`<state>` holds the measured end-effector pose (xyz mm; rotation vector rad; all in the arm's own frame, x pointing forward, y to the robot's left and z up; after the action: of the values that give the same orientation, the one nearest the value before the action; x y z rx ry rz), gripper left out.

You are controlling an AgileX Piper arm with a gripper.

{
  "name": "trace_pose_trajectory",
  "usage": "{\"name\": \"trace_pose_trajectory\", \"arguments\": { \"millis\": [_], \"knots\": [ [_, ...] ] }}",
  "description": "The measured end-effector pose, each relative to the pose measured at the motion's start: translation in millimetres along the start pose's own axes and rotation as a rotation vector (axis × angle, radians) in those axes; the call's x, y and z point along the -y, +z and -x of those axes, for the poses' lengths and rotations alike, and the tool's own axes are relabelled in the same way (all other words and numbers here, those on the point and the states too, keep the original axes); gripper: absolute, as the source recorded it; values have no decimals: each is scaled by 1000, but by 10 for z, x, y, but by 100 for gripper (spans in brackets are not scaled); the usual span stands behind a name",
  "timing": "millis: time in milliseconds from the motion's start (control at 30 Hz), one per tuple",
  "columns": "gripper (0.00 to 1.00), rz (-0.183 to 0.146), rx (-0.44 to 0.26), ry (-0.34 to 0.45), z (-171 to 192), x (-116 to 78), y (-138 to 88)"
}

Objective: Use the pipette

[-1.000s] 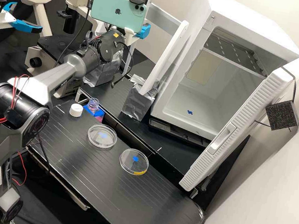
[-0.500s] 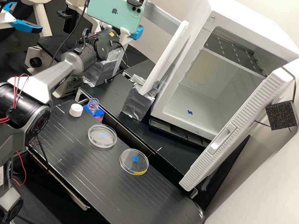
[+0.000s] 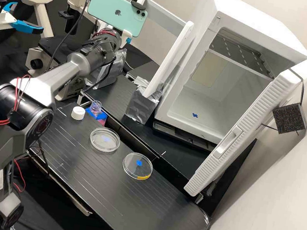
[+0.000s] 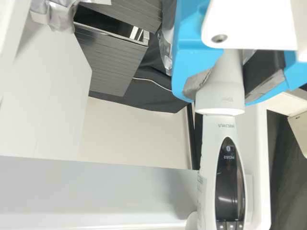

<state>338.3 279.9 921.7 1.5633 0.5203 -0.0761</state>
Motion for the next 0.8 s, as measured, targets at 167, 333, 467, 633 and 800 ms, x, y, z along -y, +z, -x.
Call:
{"name": "trace_pose_trajectory", "arguments": {
  "millis": [167, 333, 467, 633, 800],
  "knots": [
    [0, 5, 0, 0, -2, 1, 2],
    [0, 6, -14, 12, 13, -34, 3],
    [0, 9, -49, 64, 140, -171, -37],
    [0, -14, -89, 137, 333, -333, -128],
    [0, 0, -89, 161, 367, -400, -193]
  ]
}}
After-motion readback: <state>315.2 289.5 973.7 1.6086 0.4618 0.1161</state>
